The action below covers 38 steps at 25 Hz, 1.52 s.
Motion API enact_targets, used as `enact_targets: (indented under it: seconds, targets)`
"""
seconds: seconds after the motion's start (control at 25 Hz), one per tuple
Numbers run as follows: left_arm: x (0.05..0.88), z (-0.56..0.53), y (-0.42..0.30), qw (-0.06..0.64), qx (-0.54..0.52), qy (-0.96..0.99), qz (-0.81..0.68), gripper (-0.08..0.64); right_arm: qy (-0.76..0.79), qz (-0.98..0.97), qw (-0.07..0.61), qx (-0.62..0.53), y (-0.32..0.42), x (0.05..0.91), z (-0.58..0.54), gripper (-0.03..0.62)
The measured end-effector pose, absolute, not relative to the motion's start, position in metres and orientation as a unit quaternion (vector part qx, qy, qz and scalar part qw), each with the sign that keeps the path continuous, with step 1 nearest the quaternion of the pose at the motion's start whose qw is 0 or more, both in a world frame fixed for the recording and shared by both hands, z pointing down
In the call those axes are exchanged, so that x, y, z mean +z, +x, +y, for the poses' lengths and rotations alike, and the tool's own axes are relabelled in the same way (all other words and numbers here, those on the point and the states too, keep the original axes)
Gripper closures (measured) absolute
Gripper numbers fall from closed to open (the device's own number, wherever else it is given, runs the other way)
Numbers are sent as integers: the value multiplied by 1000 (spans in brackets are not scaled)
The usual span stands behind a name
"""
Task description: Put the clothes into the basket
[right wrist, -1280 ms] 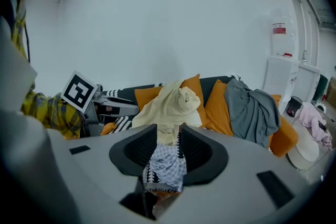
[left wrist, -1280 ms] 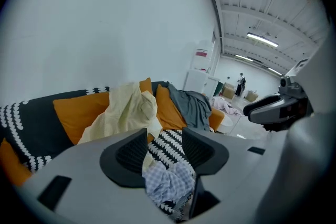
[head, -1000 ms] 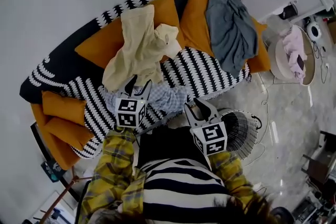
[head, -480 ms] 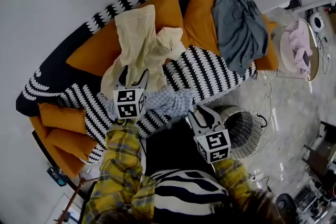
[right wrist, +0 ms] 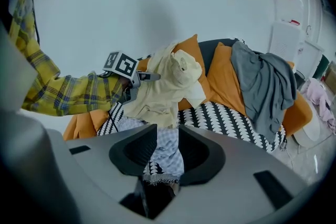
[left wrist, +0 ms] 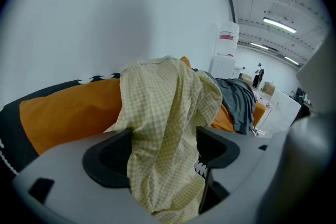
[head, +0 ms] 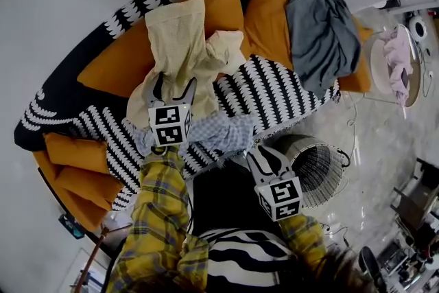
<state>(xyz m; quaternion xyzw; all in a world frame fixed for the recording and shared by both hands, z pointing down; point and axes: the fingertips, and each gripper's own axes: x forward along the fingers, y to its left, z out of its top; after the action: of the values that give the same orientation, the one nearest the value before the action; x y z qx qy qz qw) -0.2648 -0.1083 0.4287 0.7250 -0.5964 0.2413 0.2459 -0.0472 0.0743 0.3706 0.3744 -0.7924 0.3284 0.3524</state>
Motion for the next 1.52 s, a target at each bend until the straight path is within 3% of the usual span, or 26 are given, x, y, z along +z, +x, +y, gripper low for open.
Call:
enact_targets:
  seconds: [0.48, 0.8, 0.96, 1.52]
  targets:
    - [466, -131, -265, 242, 257, 681, -642, 184, 389, -778, 357, 340, -32, 387, 63, 456]
    - [465, -125, -267, 276, 245, 671, -644, 424, 391, -776, 355, 344, -36, 388, 67, 456]
    - [461, -121, -264, 299, 236, 685, -621, 496, 395, -779, 348, 340, -40, 383, 63, 456]
    - [403, -72, -234, 292, 207, 719, -596, 522, 426, -787, 306, 326, -23, 358, 68, 456]
